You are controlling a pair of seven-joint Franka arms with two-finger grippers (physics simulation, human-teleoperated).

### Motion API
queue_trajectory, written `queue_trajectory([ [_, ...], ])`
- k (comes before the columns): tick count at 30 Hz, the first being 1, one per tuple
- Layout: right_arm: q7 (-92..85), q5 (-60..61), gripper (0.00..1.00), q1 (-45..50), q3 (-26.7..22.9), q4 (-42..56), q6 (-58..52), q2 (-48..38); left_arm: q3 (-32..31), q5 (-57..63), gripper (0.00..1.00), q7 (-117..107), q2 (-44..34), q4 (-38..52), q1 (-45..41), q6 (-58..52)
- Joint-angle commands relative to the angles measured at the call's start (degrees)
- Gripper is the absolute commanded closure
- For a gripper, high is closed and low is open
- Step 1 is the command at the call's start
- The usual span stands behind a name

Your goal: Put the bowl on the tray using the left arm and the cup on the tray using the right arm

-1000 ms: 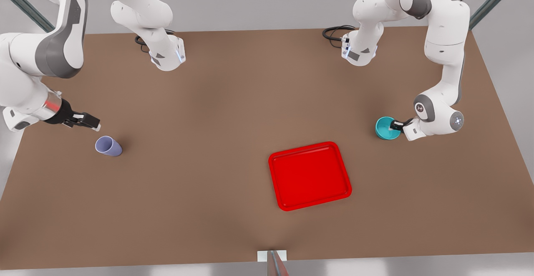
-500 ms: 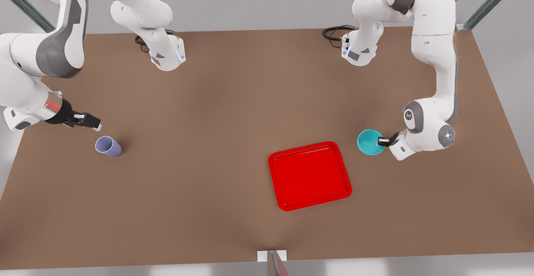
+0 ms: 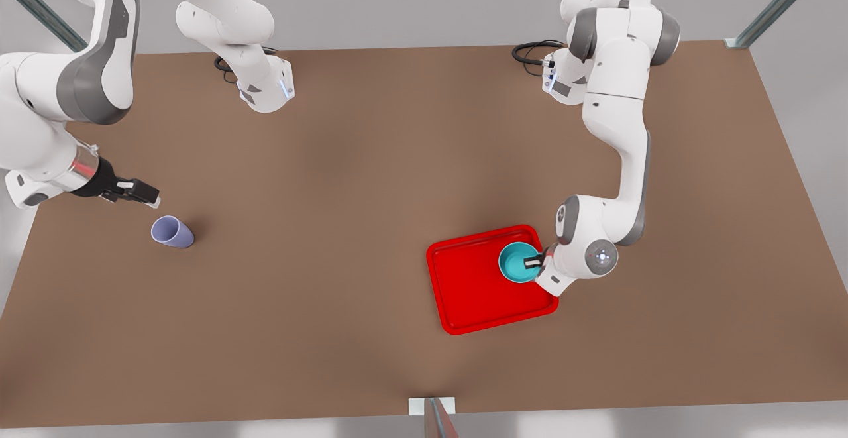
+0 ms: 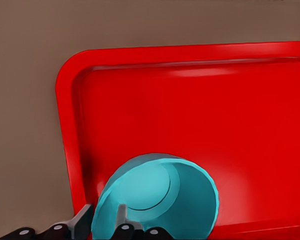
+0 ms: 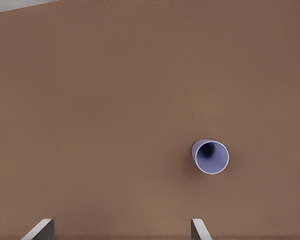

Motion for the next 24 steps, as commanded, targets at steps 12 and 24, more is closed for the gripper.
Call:
queue_trajectory([
  [12, 0.0, 0.0, 0.00, -0.2, -0.1, -0.1, -0.1, 0.1, 0.1, 21.0, 0.00, 16.1, -29.4, -1.0, 6.2, -30.7],
  [24, 0.0, 0.0, 0.00, -0.3, -0.2, -0.3, -0.1, 0.0, 0.7, 21.0, 0.00, 17.8, -30.6, -0.2, 6.2, -34.7],
])
